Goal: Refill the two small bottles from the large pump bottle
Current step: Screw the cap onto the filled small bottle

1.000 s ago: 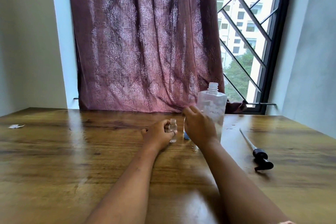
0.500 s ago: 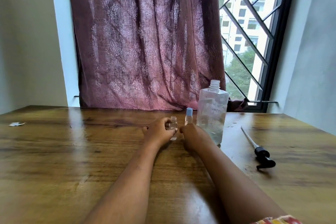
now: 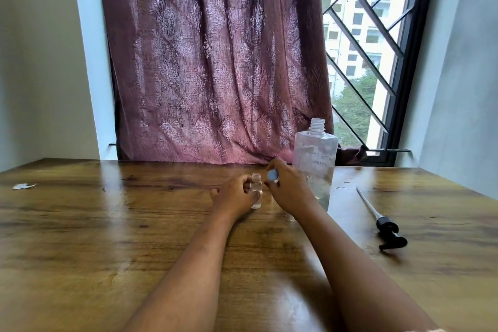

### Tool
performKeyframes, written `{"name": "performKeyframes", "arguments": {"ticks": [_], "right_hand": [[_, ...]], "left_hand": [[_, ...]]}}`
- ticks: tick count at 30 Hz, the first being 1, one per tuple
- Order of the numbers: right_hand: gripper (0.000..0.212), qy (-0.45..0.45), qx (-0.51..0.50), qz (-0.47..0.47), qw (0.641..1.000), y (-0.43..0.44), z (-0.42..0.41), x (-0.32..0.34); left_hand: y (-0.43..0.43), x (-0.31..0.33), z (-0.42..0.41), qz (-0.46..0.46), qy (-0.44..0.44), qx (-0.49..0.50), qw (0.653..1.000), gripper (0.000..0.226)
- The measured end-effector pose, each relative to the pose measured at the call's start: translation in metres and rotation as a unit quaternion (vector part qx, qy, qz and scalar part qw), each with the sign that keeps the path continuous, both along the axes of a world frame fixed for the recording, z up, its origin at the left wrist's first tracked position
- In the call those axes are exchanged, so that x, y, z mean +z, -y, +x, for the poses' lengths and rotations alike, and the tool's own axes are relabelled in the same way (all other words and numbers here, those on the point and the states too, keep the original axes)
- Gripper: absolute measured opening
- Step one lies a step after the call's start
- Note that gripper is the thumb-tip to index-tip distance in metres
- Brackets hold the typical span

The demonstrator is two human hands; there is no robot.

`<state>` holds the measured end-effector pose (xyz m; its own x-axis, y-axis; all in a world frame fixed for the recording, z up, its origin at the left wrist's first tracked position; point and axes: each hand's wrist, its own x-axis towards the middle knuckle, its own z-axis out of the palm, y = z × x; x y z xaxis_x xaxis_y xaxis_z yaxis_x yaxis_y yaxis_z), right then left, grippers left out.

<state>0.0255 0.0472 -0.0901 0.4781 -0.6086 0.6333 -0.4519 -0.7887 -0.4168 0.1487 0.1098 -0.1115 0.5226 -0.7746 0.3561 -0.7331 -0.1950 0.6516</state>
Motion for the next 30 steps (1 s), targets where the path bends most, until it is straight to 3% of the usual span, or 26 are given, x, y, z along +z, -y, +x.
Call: {"name": "performKeyframes", "arguments": {"ticks": [4,11,16,22,25,27,30], "right_hand": [[0.016,0.112,0.033,0.067,0.991,-0.005,0.005,0.004],[0.03,0.08,0.057,0.07,0.993,0.002,0.014,-0.002],[0.034,0.037,0.078,0.083,0.993,0.003,0.014,-0.004],[0.043,0.05,0.087,0.122,0.987,0.002,0.015,-0.003],[0.048,0.078,0.084,0.148,0.982,0.002,0.015,-0.006],[0.047,0.098,0.08,0.154,0.98,0.001,0.013,-0.005],[0.034,0.132,0.069,0.145,0.978,0.0,0.008,-0.002]], "left_hand": [[0.0,0.0,0.0,0.002,-0.023,-0.02,1.0,0.042],[0.008,-0.007,0.005,-0.015,-0.045,-0.059,0.997,0.019],[0.011,-0.009,0.005,-0.014,-0.056,-0.077,0.995,0.028],[0.017,-0.013,0.012,-0.01,-0.064,-0.086,0.994,0.037],[0.017,-0.011,0.012,-0.007,-0.055,-0.081,0.995,0.029],[0.018,-0.012,0.012,-0.009,-0.041,-0.074,0.996,0.033],[0.018,-0.014,0.013,-0.016,-0.056,-0.072,0.996,0.017]]}}
